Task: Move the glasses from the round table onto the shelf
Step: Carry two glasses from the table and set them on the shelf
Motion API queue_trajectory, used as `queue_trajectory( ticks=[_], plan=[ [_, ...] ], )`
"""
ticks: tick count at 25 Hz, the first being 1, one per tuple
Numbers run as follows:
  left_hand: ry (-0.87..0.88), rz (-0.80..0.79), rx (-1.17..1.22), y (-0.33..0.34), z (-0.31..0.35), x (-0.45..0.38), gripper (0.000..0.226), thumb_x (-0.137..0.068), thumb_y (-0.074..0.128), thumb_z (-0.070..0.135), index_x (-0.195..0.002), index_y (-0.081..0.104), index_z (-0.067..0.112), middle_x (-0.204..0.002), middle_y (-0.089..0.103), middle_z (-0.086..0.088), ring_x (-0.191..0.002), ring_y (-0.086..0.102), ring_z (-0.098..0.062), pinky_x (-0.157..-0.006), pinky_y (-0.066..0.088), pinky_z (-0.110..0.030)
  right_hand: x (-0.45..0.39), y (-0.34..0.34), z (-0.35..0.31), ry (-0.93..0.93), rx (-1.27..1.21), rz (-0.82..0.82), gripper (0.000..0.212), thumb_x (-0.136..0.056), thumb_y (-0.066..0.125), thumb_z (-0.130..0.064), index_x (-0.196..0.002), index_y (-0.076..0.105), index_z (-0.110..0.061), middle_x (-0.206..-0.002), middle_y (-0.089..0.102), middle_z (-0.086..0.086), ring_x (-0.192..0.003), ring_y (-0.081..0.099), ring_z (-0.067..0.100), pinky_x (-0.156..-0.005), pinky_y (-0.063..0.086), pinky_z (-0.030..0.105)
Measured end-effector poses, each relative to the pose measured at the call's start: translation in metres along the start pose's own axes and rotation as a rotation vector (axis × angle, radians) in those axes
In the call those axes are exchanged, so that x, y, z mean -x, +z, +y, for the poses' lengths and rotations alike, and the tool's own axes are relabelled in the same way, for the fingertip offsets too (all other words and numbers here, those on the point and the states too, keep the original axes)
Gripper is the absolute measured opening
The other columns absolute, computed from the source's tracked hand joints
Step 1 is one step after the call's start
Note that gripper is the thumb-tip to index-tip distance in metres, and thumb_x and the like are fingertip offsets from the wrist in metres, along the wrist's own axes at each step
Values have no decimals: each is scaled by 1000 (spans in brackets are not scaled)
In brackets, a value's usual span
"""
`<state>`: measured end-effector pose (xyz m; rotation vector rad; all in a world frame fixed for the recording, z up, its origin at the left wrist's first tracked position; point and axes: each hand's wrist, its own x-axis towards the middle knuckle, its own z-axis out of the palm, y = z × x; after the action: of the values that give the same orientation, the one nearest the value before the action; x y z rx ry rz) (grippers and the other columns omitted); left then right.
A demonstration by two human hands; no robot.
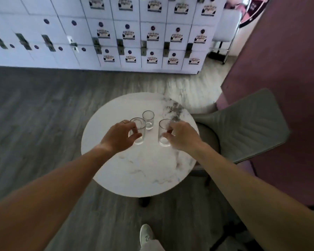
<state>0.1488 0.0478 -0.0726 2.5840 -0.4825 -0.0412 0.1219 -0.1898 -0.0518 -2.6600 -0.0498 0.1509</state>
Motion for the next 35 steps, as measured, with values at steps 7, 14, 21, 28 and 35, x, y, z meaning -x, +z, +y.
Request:
queue_trajectory(
  ticks=[7, 14, 21, 28, 35],
  plan=[
    [410, 67, 41, -45, 192, -30, 21, -83, 75, 41, -80, 67, 21, -87, 70, -2, -80, 67, -22, -71, 52, -34, 138, -156, 52, 183, -12, 359, 28, -88, 65, -46, -91, 68, -18, -95, 63, 8, -84, 62, 24, -69, 44, 30],
    [772, -114, 173, 20, 435, 61, 23, -78, 75, 45, -70, 58, 33, -67, 66, 15, -69, 67, -4, -59, 49, -25, 406, -234, 122, 494, 54, 623, 25, -86, 67, -34, -87, 69, -10, -78, 66, 4, -75, 65, 25, -62, 43, 29],
    [1174, -384, 216, 102, 649, 219, 26, -83, 70, 53, -80, 60, 29, -80, 70, 2, -76, 66, -21, -68, 51, -34, 672, -241, 171, 882, 102, 805, 23, -89, 65, -44, -88, 64, -21, -90, 62, -1, -86, 59, 19, -70, 49, 31],
    [1500, -603, 334, 169, 828, 386, 27, -82, 70, 57, -79, 59, 32, -91, 73, 2, -86, 68, -17, -75, 55, -35, 891, -246, 187, 1237, 149, 1023, 25, -88, 66, -43, -80, 63, -19, -83, 66, 0, -82, 61, 20, -69, 47, 31],
    [1772, -747, 443, 240, 1001, 499, 30, -85, 71, 48, -87, 65, 19, -81, 71, 3, -82, 67, -18, -76, 55, -38, 1044, -278, 242, 1520, 204, 1155, 24, -84, 70, -39, -68, 58, -25, -67, 60, -10, -74, 62, 20, -70, 49, 30]
  ],
)
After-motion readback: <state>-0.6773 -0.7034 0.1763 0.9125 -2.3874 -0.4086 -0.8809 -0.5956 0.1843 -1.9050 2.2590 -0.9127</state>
